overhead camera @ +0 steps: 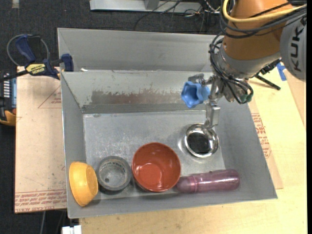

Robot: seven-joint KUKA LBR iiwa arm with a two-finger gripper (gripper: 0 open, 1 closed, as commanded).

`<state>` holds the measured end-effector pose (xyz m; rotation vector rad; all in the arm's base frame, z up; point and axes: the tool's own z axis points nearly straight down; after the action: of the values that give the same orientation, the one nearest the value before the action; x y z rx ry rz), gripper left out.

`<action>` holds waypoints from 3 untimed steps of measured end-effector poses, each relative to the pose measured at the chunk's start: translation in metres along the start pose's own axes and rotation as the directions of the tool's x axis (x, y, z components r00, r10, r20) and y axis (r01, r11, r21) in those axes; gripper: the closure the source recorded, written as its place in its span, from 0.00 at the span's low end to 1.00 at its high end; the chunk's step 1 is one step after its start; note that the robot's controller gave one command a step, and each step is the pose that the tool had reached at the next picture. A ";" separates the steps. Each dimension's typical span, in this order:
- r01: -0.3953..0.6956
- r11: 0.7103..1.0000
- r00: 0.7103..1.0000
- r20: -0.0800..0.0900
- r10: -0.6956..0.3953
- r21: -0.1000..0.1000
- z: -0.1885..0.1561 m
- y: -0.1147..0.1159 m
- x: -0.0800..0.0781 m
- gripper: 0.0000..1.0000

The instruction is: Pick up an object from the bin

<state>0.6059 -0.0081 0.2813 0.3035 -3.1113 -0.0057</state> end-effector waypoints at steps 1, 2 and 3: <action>0.215 0.977 0.977 0.008 -0.215 0.001 -0.010 0.004 0.012 0.00; 0.259 0.966 0.966 0.005 -0.259 0.000 -0.006 0.004 0.011 0.00; 0.290 0.957 0.957 0.009 -0.290 0.001 -0.066 -0.004 -0.012 0.00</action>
Offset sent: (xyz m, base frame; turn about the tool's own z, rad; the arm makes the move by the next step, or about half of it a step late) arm -0.0036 0.0052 0.0361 -0.0392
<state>0.6195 -0.0101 0.3468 0.7593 -3.0425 -0.0104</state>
